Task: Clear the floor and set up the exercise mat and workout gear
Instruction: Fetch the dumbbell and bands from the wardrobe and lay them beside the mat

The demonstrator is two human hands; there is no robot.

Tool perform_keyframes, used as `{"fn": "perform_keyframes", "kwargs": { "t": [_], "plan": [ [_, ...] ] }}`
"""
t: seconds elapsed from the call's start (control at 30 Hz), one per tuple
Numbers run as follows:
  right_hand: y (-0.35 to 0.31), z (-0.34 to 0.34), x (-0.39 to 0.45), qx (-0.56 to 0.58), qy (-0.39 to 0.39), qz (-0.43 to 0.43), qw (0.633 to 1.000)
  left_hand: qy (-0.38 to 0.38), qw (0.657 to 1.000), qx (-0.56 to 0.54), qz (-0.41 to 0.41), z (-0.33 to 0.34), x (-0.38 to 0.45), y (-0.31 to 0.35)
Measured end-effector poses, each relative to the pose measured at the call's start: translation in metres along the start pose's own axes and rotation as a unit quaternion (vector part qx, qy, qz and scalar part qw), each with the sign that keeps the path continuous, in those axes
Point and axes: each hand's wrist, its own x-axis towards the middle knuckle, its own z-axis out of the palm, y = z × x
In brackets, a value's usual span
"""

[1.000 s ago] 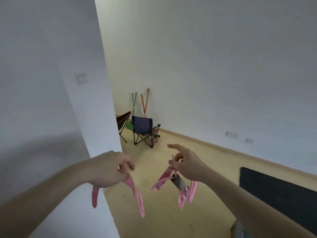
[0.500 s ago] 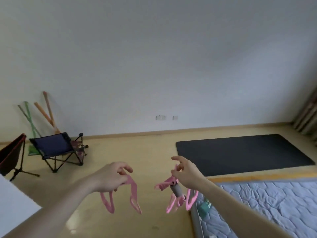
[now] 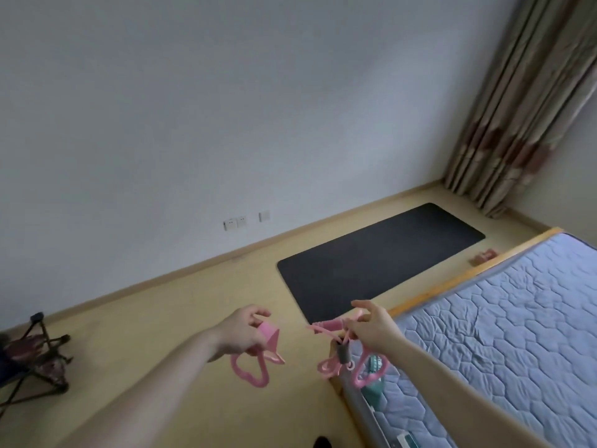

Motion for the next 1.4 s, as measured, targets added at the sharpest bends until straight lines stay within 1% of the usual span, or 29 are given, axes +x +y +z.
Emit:
{"fn": "perform_keyframes", "kwargs": {
  "t": [0.13, 0.37, 0.67, 0.77, 0.87, 1.0, 1.1, 1.17, 1.3, 1.4],
  "plan": [
    [-0.003, -0.006, 0.049, 0.018, 0.016, 0.031, 0.999, -0.030, 0.999, 0.014, -0.002, -0.020, 0.064, 0.017],
    [-0.003, -0.021, 0.150, 0.086, 0.042, 0.087, 0.992, -0.028, 0.998, 0.058, -0.030, -0.049, 0.184, 0.050],
    [-0.029, -0.055, 0.265, 0.140, 0.083, 0.158, 0.974, -0.031, 0.992, 0.121, -0.012, -0.091, 0.325, 0.108],
    [-0.043, -0.067, 0.300, 0.171, 0.108, 0.163, 0.966, -0.052, 0.991, 0.125, -0.004, -0.104, 0.377, 0.129],
    [-0.050, -0.075, 0.333, 0.179, 0.129, 0.180, 0.959, -0.078, 0.986, 0.144, 0.015, -0.117, 0.427, 0.145],
    [-0.062, -0.079, 0.380, 0.196, 0.177, 0.206, 0.942, -0.161, 0.973, 0.163, 0.038, -0.140, 0.507, 0.175],
    [-0.071, -0.082, 0.397, 0.189, 0.211, 0.211, 0.936, -0.194, 0.962, 0.181, 0.061, -0.146, 0.546, 0.199],
    [-0.075, -0.086, 0.414, 0.191, 0.240, 0.217, 0.927, -0.215, 0.954, 0.198, 0.074, -0.146, 0.574, 0.216],
    [-0.079, -0.103, 0.427, 0.180, 0.292, 0.228, 0.911, -0.230, 0.938, 0.239, 0.100, -0.131, 0.603, 0.253],
    [-0.074, -0.131, 0.440, 0.190, 0.327, 0.227, 0.897, -0.253, 0.923, 0.258, 0.129, -0.109, 0.631, 0.290]
  ]
}}
